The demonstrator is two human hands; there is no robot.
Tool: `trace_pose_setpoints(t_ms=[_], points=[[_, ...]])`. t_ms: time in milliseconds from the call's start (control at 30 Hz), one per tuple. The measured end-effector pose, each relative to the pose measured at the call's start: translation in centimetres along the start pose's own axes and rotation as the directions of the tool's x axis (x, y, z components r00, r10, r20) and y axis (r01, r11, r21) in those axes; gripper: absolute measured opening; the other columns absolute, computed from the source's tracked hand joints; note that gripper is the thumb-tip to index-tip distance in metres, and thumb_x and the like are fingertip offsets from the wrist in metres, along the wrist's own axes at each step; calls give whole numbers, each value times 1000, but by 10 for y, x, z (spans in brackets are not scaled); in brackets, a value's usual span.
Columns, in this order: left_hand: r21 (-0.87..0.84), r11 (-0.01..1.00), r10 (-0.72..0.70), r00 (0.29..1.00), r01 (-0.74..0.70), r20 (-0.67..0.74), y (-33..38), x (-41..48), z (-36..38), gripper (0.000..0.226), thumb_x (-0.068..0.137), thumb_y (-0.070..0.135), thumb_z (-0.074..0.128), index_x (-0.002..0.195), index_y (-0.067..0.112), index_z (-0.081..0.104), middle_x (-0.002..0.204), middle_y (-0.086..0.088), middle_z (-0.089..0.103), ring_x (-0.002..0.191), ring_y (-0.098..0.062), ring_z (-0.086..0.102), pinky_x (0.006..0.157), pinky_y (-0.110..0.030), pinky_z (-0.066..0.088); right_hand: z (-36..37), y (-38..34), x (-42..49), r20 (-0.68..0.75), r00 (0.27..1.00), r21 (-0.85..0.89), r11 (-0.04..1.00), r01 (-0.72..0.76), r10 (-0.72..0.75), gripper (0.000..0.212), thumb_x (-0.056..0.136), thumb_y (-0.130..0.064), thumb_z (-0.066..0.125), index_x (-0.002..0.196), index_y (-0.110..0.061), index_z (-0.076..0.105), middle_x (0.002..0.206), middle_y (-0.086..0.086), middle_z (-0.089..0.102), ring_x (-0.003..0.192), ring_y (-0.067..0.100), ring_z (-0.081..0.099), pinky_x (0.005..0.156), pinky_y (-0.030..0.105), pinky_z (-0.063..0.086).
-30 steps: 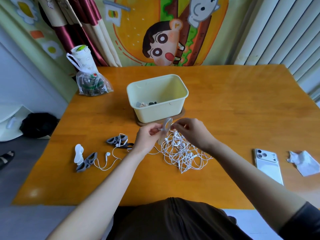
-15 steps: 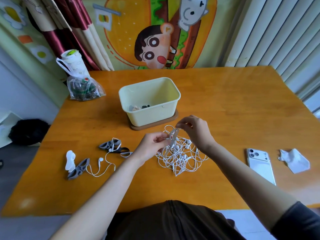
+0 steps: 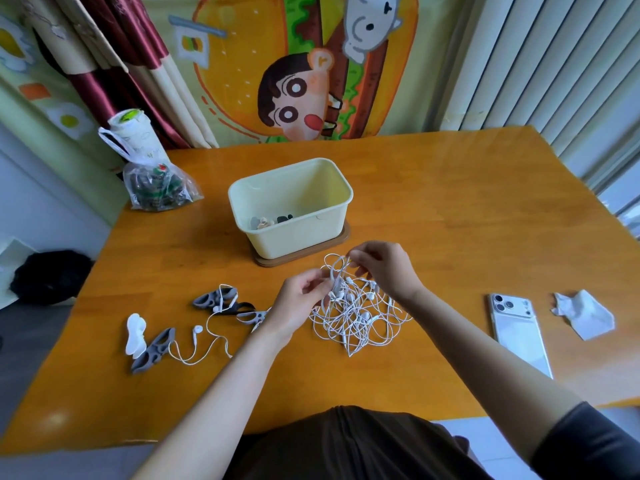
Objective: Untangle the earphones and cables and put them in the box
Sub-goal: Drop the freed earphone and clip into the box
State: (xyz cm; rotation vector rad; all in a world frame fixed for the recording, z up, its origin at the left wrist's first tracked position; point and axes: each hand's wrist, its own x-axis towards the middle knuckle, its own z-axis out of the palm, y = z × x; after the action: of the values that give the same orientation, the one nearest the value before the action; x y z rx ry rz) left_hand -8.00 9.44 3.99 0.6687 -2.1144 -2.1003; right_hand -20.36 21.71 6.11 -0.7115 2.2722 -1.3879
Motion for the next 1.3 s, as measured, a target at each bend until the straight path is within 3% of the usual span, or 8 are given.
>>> trace_pose_setpoints(t_ms=[367,533,667,800,933,1067,1200,1300], points=[[-490,871,-78,991,14,-109,31,16,5,18,96,9,48,105,12,63,105,-17,60,97,-29,55,86,-35,48,22,-3,-22,130,960,310,910,-276,247,23,96,-21,53,76,-12,61,67,-1,60,50,3,49,42,10,34],[-543,838,-167,969,41,-184,27,23,1,19,98,11,47,109,13,63,97,-7,66,89,-19,62,73,-28,54,36,-9,-26,135,962,287,920,-267,237,22,96,-20,50,78,-12,60,62,-2,57,48,4,45,47,13,36],[-533,843,-208,956,67,-208,27,29,2,23,98,11,48,117,8,59,97,-9,65,89,-20,62,78,-31,53,38,-9,-25,122,960,245,930,-275,252,22,96,-20,49,79,-14,61,61,-3,57,45,3,45,47,15,36],[-527,846,-220,952,79,-210,27,32,7,15,97,11,49,101,10,63,84,-10,61,81,-21,58,82,-36,51,41,-8,-24,126,951,256,917,-306,282,21,95,-15,49,79,-12,61,60,-2,57,44,4,44,48,17,35],[-402,913,-174,953,62,-247,25,32,2,13,98,10,50,101,13,62,84,-6,62,79,-18,61,79,-34,54,45,-10,-25,122,951,243,920,-307,285,26,95,-16,49,72,-17,61,61,-1,57,50,9,46,52,20,37],[-68,998,-34,933,10,-357,17,34,-8,15,94,8,56,91,22,60,82,0,61,77,-15,58,79,-34,51,47,-18,-28,140,962,226,939,-261,234,25,96,-17,48,80,-13,66,61,-3,57,51,7,47,53,20,39],[265,964,87,966,-19,-244,10,28,-24,13,92,7,59,95,19,60,81,6,63,76,-5,57,65,-11,45,47,-30,-27,170,971,111,976,-187,166,25,97,-20,48,89,-5,67,63,-4,57,51,6,48,51,18,39],[373,927,107,982,-41,-158,4,19,-35,10,91,11,61,95,20,62,79,8,62,72,-1,54,59,-3,40,44,-37,-22,143,983,-36,993,-116,120,25,96,-20,51,90,-3,68,66,-5,58,54,10,49,53,23,40]])
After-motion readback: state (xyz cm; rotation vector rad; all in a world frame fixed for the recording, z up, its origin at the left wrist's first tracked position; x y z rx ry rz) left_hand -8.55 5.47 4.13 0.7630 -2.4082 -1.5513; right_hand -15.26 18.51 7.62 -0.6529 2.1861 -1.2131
